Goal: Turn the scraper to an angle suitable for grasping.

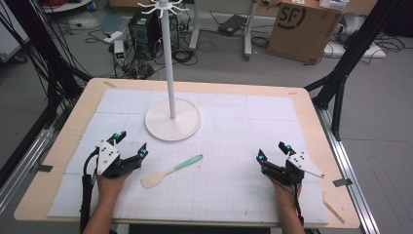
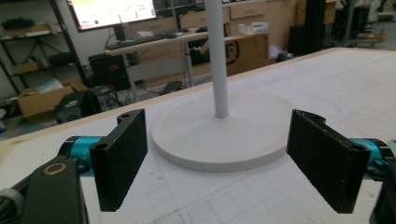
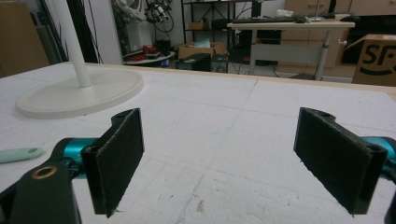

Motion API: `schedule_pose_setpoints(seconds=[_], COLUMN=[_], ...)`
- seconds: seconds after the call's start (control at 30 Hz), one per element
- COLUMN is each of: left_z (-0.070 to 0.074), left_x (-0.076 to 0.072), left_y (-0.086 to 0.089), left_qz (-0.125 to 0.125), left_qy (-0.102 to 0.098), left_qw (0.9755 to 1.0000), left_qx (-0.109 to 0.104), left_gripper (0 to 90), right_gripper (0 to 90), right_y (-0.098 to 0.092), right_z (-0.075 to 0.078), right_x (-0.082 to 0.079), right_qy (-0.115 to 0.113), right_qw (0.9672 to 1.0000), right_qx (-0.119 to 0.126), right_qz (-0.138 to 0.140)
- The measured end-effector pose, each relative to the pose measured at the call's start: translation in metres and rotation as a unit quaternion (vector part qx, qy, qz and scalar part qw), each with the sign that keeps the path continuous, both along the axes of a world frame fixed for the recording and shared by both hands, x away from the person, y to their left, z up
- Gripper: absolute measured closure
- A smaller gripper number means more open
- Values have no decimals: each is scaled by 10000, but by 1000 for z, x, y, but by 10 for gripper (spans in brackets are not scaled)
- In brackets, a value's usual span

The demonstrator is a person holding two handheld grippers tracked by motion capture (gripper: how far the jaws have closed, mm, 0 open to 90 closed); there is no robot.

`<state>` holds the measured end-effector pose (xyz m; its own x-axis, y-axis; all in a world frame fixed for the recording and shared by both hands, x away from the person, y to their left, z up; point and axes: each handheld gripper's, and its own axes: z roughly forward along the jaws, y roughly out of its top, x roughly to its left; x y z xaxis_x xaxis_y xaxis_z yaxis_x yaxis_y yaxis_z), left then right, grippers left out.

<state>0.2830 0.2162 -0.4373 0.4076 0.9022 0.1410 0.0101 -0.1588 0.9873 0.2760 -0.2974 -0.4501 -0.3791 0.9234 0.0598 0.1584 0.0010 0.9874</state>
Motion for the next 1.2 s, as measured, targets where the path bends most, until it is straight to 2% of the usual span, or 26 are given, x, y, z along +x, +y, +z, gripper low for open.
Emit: schedule_pose_setpoints(seconds=[0.07, 0.17, 0.3, 0.4, 0.53, 0.6, 0.87, 1.2], left_z=[-3, -6, -7, -7, -7, -8, -9, -9], left_x=[1, 2, 0, -3, -4, -3, -2, -2], left_y=[3, 8, 7, 5, 7, 7, 5, 7], left_qz=[122, 148, 130, 154, 163, 118, -93, -77], left_qy=[15, 100, -2, -179, -307, -294, -171, 11], left_qw=[9998, 9993, 9997, 9997, 9992, 9993, 9996, 9992], left_qx=[-129, -321, -227, -103, -191, -206, -225, -392], left_gripper=[218, 222, 224, 224, 218, 214, 251, 302], right_gripper=[153, 153, 153, 153, 152, 153, 153, 153], right_y=[0, 0, 1, 1, 2, 2, -1, -1], right_z=[0, 0, 0, 0, 0, 1, 1, 0], right_x=[0, 0, -1, -1, -1, -1, 0, 0], right_qy=[11, -31, -15, -13, -46, -80, -96, -66], right_qw=[10000, 10000, 10000, 10000, 9999, 9998, 9999, 9999], right_qx=[-12, -75, -81, -85, -141, -173, 27, 11], right_qz=[5, 20, 36, 32, 44, 24, -61, -79])
